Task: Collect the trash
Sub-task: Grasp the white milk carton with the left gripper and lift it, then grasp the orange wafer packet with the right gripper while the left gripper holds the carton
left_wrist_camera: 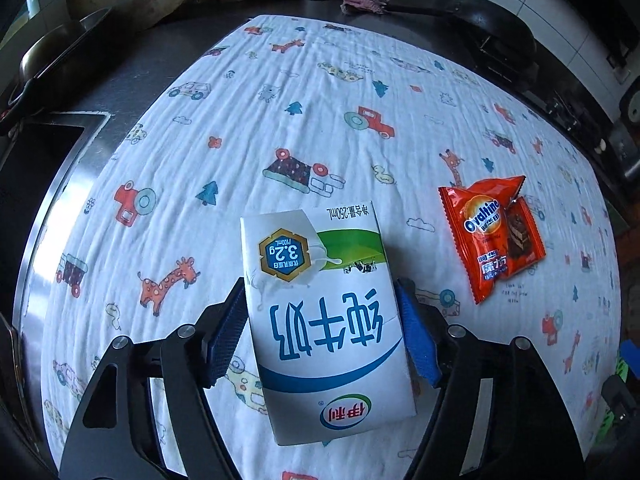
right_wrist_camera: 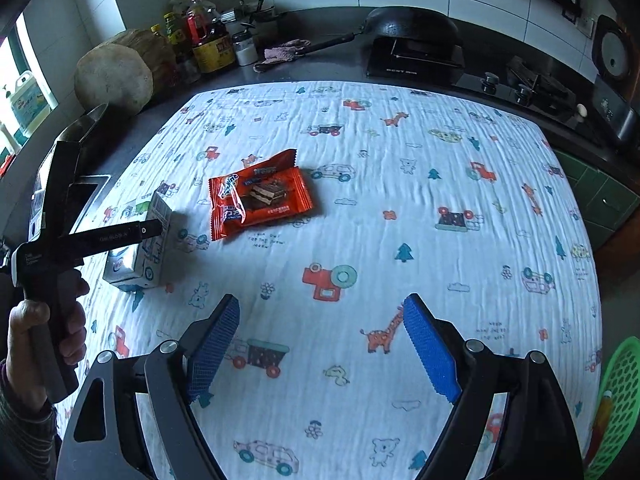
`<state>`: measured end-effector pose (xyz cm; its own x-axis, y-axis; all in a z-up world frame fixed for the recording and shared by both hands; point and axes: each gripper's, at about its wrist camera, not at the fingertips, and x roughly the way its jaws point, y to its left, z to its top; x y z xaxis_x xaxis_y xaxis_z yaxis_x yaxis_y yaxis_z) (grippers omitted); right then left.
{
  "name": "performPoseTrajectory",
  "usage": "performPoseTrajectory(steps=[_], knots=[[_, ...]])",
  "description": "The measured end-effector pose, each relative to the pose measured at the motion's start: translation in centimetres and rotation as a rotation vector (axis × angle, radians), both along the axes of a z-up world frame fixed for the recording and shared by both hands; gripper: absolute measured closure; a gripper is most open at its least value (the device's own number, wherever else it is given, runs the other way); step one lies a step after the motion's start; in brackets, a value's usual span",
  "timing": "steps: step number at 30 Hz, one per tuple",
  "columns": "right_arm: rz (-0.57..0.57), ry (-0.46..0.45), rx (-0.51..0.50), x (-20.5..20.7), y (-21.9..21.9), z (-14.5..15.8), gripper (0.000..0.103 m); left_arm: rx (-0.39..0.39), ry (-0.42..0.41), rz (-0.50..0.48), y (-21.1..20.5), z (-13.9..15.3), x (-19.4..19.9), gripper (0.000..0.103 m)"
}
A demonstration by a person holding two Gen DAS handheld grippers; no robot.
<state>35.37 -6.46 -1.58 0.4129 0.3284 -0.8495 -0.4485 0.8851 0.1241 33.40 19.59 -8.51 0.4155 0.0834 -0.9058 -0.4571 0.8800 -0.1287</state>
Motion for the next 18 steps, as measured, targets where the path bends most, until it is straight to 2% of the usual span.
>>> performPoseTrajectory(steps=[2, 5, 11, 18], knots=[[0.018, -0.002, -0.005, 0.6, 1.0, -0.4, 0.019, -0.006, 0.003, -0.010, 0.0, -0.4, 0.0, 0.034], [0.042, -0.001, -0.013, 1.6, 2.5, -1.1, 0.019, 0.028, -0.004, -0.052, -0.3, -0.2, -0.1, 0.036], [0.082, 0.027, 0.020, 3.5, 5.4, -2.5, 0.015, -0.007, -0.029, -0.096, 0.3, 0.5, -1.6, 0.039], [0.125, 0.019, 0.007, 6.0, 9.2, -3.9, 0.014, 0.007, -0.045, -0.129, 0.9, 1.1, -3.2, 0.039]])
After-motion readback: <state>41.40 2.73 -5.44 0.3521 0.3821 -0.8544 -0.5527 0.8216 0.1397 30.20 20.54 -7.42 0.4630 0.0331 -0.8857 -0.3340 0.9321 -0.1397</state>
